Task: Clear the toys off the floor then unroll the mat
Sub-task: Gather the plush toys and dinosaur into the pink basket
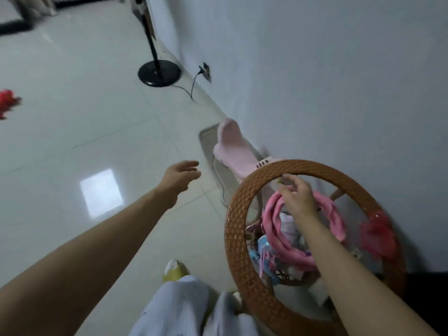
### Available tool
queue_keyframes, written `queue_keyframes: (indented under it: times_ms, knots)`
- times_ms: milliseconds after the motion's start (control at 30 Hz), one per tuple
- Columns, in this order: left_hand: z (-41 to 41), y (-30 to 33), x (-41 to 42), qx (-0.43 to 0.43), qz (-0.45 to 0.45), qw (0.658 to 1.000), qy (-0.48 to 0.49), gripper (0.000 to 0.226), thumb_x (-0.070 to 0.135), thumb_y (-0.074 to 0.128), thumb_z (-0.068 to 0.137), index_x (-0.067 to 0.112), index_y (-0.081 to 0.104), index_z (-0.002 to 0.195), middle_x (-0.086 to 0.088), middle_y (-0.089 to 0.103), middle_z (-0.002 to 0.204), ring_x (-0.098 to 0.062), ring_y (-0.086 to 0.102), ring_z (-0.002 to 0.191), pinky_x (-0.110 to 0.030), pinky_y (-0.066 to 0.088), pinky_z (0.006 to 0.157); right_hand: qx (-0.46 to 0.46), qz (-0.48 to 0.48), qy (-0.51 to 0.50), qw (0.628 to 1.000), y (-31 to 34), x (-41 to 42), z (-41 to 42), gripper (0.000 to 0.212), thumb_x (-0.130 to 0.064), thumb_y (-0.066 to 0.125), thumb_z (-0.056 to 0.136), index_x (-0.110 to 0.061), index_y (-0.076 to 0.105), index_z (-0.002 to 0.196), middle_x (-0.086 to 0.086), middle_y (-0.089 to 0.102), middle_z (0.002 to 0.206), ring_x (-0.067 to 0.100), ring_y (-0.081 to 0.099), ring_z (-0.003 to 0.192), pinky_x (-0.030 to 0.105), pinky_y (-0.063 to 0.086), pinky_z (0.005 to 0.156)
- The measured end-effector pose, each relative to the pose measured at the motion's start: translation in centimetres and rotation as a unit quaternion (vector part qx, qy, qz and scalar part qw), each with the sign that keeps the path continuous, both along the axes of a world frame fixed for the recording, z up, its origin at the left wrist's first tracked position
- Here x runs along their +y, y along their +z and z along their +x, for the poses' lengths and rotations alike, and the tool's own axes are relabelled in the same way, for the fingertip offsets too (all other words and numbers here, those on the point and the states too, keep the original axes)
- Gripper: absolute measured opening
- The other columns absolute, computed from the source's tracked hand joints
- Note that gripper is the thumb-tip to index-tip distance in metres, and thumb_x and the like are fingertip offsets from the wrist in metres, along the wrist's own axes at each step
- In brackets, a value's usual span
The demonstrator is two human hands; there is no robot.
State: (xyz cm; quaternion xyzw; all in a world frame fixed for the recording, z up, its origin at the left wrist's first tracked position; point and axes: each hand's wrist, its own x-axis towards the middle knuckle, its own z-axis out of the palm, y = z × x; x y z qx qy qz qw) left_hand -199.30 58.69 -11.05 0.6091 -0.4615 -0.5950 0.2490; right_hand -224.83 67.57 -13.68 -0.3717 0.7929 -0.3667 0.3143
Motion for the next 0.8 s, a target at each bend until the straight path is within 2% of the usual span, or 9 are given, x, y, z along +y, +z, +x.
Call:
queue_keyframes:
  times_ms: [100, 233, 400, 567, 733, 800]
  knots:
    - [6.1, 0.0, 1.1, 0.007, 0.002, 0.997, 0.075, 0.034, 0.01, 0.06, 0.087, 0.017, 0.058, 0.12, -0.005, 0.058, 0.114, -0.018, 0.052, 0.101, -0.032, 0.04, 0.085, 0.008, -0.004, 0.082, 0.997, 0.5, -2.7, 4.8, 0.03, -0.016, 0.061, 0.086, -0.011, 0.061, 0.115, 0.014, 0.051, 0.123, 0.025, 0.054, 0.105, 0.034, 0.046, 0.093]
    - [12.3, -0.4, 2.8, 0.013, 0.003, 0.99, 0.141, 0.036, 0.01, 0.06, 0.086, 0.017, 0.058, 0.122, -0.004, 0.058, 0.114, -0.017, 0.053, 0.1, -0.033, 0.039, 0.084, 0.008, -0.021, 0.147, 0.989, 0.9, -4.9, 10.4, 0.029, -0.011, 0.062, 0.085, -0.006, 0.061, 0.114, 0.016, 0.056, 0.121, 0.027, 0.052, 0.108, 0.04, 0.045, 0.095]
    - [20.7, -1.2, 5.7, 0.017, 0.025, 0.976, 0.215, 0.035, 0.01, 0.06, 0.087, 0.018, 0.057, 0.121, -0.004, 0.057, 0.114, -0.017, 0.052, 0.099, -0.031, 0.039, 0.082, -0.009, -0.003, 0.222, 0.975, 0.6, -6.1, 19.1, 0.033, -0.016, 0.059, 0.088, -0.011, 0.056, 0.121, 0.011, 0.051, 0.129, 0.025, 0.051, 0.115, 0.041, 0.042, 0.101]
    - [30.3, -1.8, 9.4, 0.026, 0.032, 0.951, 0.307, 0.035, 0.009, 0.06, 0.086, 0.018, 0.058, 0.119, -0.003, 0.057, 0.113, -0.017, 0.052, 0.097, -0.028, 0.039, 0.081, -0.012, 0.004, 0.285, 0.958, 0.2, -6.4, 29.3, 0.029, -0.018, 0.061, 0.087, -0.021, 0.059, 0.115, 0.012, 0.052, 0.125, 0.019, 0.051, 0.106, 0.029, 0.04, 0.087]
    - [39.9, -2.2, 14.2, 0.026, 0.033, 0.917, 0.396, 0.033, 0.01, 0.061, 0.086, 0.019, 0.059, 0.117, -0.002, 0.057, 0.112, -0.016, 0.053, 0.097, -0.028, 0.039, 0.078, -0.014, 0.001, 0.366, 0.93, -0.1, -6.4, 40.4, 0.028, -0.018, 0.06, 0.087, -0.022, 0.059, 0.116, 0.009, 0.049, 0.129, 0.016, 0.049, 0.108, 0.04, 0.044, 0.098]
    - [43.7, -2.3, 16.6, 0.025, 0.028, 0.898, 0.438, 0.033, 0.01, 0.061, 0.086, 0.019, 0.059, 0.117, -0.002, 0.057, 0.113, -0.016, 0.053, 0.098, -0.027, 0.04, 0.075, -0.017, 0.001, 0.403, 0.915, -0.2, -6.1, 45.1, 0.027, -0.02, 0.06, 0.087, -0.024, 0.059, 0.114, 0.005, 0.048, 0.129, 0.014, 0.049, 0.108, 0.038, 0.044, 0.097]
